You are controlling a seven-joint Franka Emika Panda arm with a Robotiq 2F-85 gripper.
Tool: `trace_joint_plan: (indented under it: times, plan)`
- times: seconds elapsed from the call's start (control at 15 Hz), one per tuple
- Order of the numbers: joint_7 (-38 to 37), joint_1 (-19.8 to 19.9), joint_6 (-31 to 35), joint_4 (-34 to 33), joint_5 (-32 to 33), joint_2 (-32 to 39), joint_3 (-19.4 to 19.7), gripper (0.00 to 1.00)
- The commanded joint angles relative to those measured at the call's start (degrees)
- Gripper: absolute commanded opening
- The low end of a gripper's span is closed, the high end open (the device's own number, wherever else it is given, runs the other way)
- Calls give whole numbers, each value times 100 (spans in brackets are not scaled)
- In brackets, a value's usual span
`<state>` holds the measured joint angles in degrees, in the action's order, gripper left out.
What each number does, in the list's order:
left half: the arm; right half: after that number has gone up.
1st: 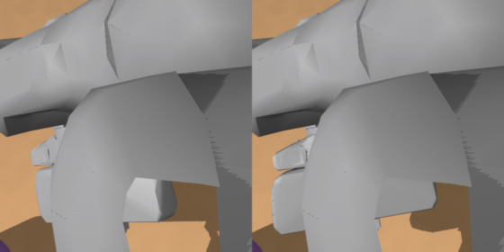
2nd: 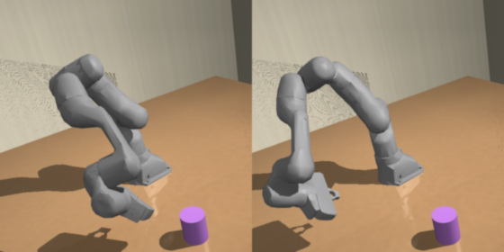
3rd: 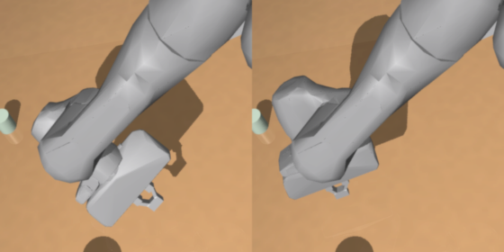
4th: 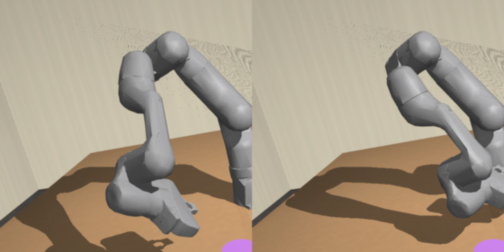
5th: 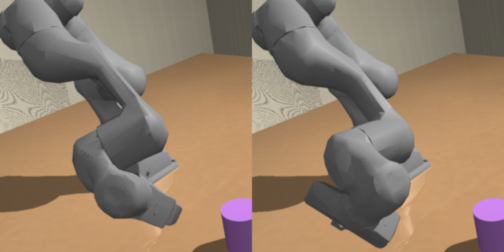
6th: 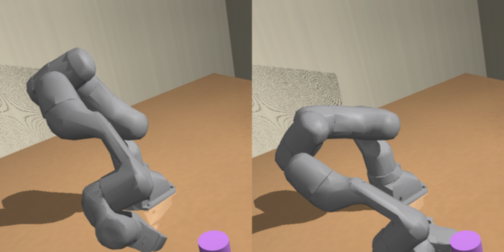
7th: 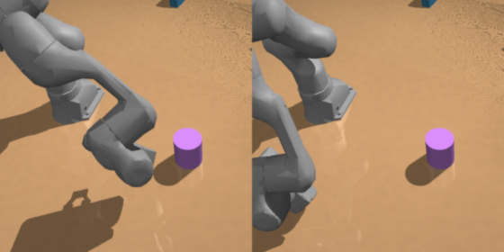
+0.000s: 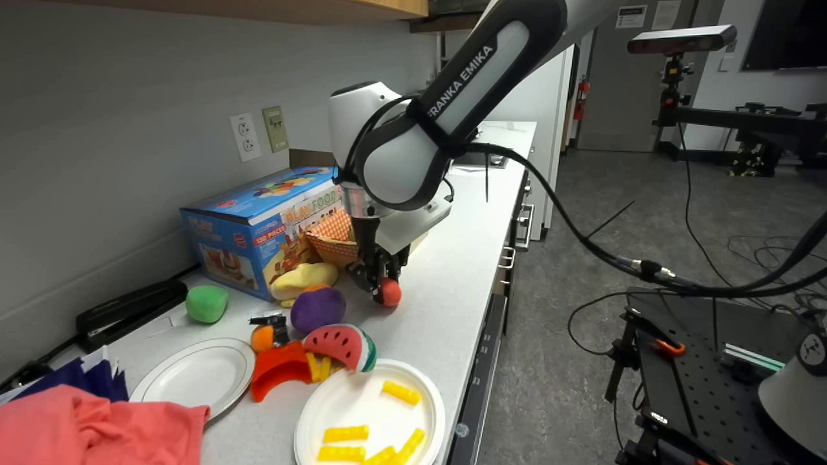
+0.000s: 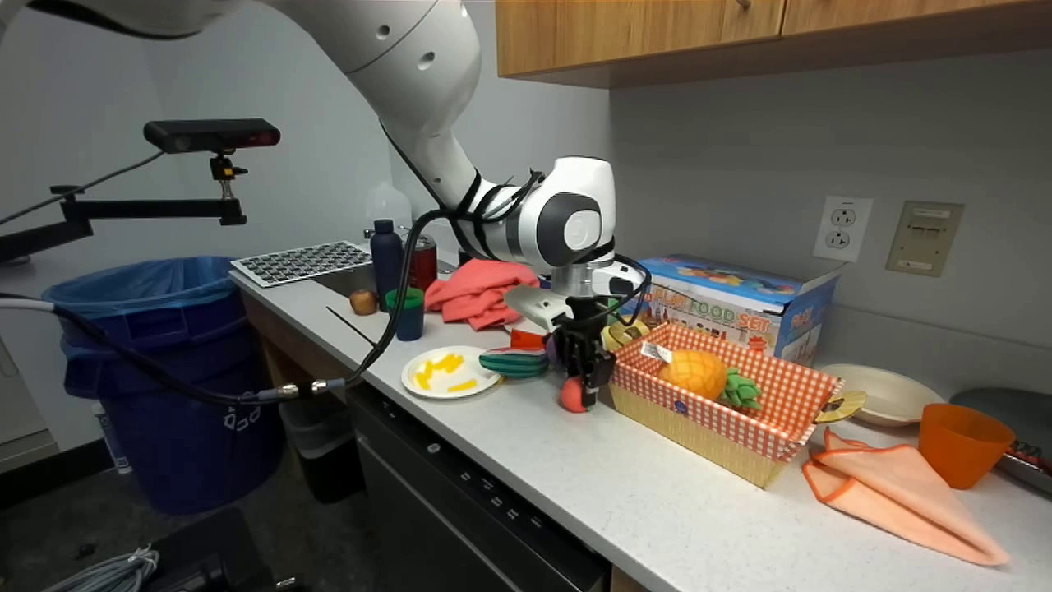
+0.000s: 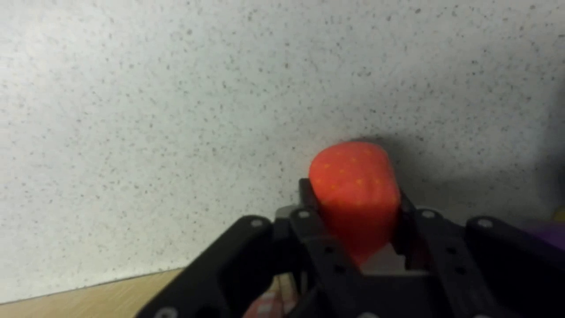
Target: Put the pineapple, cherry, watermelon, eggplant, banana and orange plushies in the box
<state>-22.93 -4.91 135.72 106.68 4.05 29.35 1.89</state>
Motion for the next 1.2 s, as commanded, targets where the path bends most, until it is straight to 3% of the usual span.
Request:
trace_joint_plan:
  times: [0.0, 0.07, 0.27, 0.53, 1.13]
  plan:
    - [315, -26, -540, 164, -113, -507, -40, 8]
    - [405, -23, -740, 189, -77, -669, -52, 3]
    - [575, 9, -1203, 131, 20, -1075, -40, 2]
    - [469, 85, -1258, -113, 83, -1312, 40, 4]
    - [-769, -23, 215, -700, 435, -654, 385, 4]
